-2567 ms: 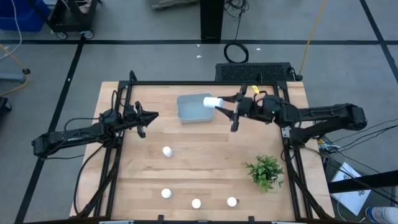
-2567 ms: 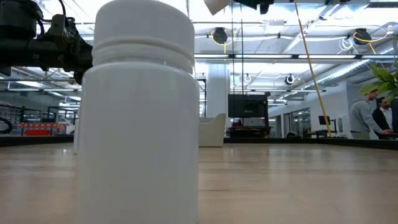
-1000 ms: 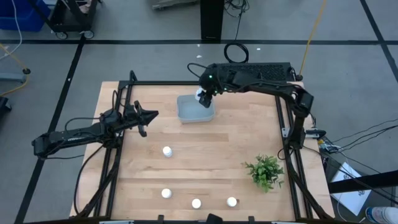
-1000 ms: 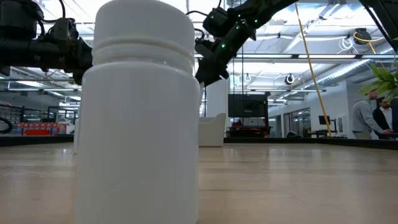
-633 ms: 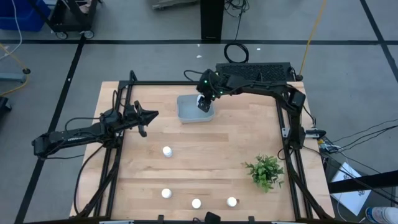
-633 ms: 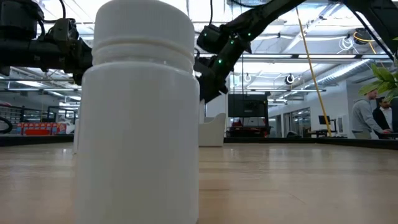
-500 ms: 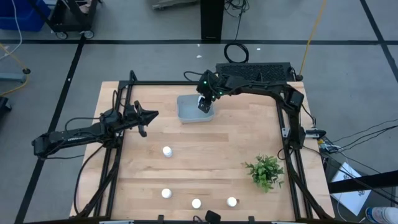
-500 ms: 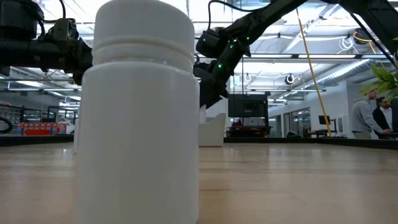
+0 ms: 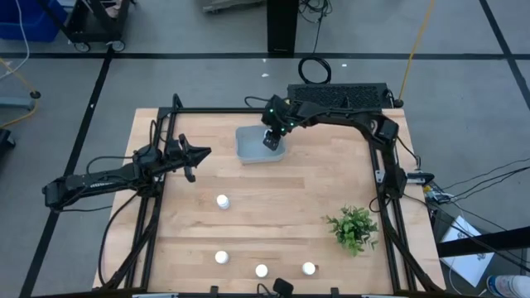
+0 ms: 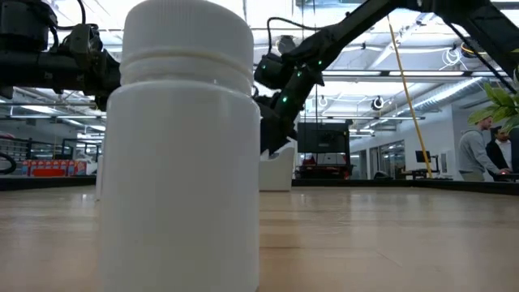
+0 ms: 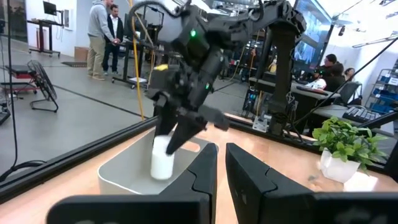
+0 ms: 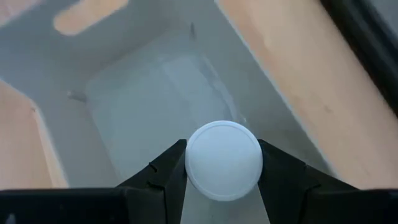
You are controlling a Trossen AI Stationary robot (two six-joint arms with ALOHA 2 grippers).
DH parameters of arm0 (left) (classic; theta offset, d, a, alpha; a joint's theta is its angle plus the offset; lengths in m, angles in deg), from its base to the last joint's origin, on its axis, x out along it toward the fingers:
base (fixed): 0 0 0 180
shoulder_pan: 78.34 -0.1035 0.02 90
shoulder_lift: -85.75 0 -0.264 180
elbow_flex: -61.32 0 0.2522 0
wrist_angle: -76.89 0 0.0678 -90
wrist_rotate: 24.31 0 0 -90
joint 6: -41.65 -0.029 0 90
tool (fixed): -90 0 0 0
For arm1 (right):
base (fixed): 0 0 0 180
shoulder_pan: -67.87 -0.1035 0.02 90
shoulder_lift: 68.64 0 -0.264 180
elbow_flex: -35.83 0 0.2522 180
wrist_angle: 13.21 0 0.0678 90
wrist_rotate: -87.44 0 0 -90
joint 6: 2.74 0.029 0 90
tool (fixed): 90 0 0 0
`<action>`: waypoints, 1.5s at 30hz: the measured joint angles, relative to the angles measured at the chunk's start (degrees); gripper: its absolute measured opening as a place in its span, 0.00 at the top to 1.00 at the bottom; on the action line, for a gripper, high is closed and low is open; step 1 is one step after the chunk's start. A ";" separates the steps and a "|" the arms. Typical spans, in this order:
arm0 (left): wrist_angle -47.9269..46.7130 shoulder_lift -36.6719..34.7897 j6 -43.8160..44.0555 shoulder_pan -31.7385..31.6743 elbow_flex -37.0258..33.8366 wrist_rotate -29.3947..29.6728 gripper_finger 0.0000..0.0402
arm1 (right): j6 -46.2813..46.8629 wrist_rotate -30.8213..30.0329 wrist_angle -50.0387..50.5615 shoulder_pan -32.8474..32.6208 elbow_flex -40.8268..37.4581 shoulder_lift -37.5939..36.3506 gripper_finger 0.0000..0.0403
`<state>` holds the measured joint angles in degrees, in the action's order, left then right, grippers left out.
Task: Pick and place pill bottles into a basket
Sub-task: Put the white bottle into the gray bin
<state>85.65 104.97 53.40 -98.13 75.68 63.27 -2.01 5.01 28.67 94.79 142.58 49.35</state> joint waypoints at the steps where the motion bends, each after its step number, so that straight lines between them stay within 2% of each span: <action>1: -0.01 0.00 0.01 -0.02 0.00 0.00 0.90 | -0.13 0.03 0.17 -0.01 -0.01 0.45 0.62; 14: -0.27 0.01 0.01 -0.02 0.00 0.00 0.90 | -1.42 0.11 -1.28 -0.07 0.24 2.87 0.61; 26: -0.49 0.01 0.58 -0.01 0.00 -0.02 0.90 | -2.86 1.39 0.01 -0.96 0.07 2.65 0.54; 45: -0.47 0.01 0.60 0.00 0.00 -0.02 0.90 | -4.85 -1.75 0.78 -2.32 -0.15 1.12 0.41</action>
<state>85.17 104.98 54.00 -98.13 75.68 63.25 -6.86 3.26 29.45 92.46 142.43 50.46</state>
